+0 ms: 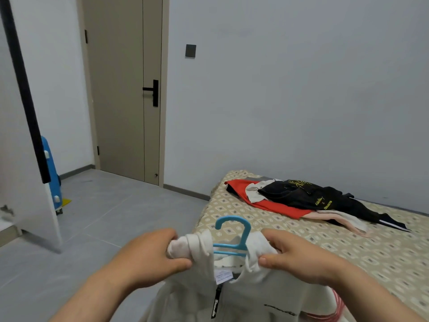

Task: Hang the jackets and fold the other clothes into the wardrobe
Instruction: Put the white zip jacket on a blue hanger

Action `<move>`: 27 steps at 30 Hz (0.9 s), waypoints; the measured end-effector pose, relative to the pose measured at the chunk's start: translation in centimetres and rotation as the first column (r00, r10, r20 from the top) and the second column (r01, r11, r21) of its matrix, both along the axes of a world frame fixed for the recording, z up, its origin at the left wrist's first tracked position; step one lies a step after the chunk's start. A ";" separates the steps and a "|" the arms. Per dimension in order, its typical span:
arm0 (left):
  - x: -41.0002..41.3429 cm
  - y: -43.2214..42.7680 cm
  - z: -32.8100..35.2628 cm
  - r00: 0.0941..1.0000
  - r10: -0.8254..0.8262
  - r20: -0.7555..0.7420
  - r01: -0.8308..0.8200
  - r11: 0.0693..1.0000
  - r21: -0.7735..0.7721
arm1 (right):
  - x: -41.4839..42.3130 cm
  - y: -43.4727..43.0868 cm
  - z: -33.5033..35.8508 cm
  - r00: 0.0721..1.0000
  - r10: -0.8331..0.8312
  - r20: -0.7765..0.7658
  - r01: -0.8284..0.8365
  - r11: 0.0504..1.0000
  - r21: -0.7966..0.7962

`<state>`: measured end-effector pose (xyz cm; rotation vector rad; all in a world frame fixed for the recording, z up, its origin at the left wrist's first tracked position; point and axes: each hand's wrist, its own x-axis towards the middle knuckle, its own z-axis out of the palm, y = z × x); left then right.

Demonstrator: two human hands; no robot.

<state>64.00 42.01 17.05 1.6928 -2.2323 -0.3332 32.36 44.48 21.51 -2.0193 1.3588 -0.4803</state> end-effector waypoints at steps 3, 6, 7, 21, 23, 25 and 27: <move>0.1 -0.2 -0.1 0.996 -0.051 0.078 0.043 0.994 0.097 | 0.5 -0.2 0.3 0.999 0.024 -0.032 -0.024 1.000 -0.010; -0.6 -0.1 -0.4 0.989 -0.146 0.022 0.144 0.985 0.090 | 1.3 -0.5 0.4 0.997 0.022 -0.074 -0.026 0.998 -0.052; -0.7 0.0 -0.4 0.986 -0.170 0.002 0.169 0.982 0.082 | 1.3 -0.6 0.5 0.997 0.018 -0.081 -0.022 0.998 -0.057; -2.9 0.4 1.5 0.970 -0.243 -0.014 0.240 0.964 -0.115 | 1.8 -0.4 0.9 0.993 0.032 -0.110 -0.043 0.994 -0.098; -2.4 0.6 1.0 0.978 -0.208 0.016 0.208 0.971 -0.115 | 2.0 -0.3 0.7 0.988 0.017 -0.153 -0.037 0.991 -0.132; -2.1 0.9 0.8 0.985 -0.169 0.037 0.172 0.974 -0.147 | 2.1 -0.5 0.6 0.982 -0.011 -0.188 -0.021 0.985 -0.169; -1.5 0.9 1.1 0.992 -0.113 0.055 0.122 0.971 -0.208 | 2.0 -0.9 1.0 0.981 -0.035 -0.192 -0.004 0.980 -0.201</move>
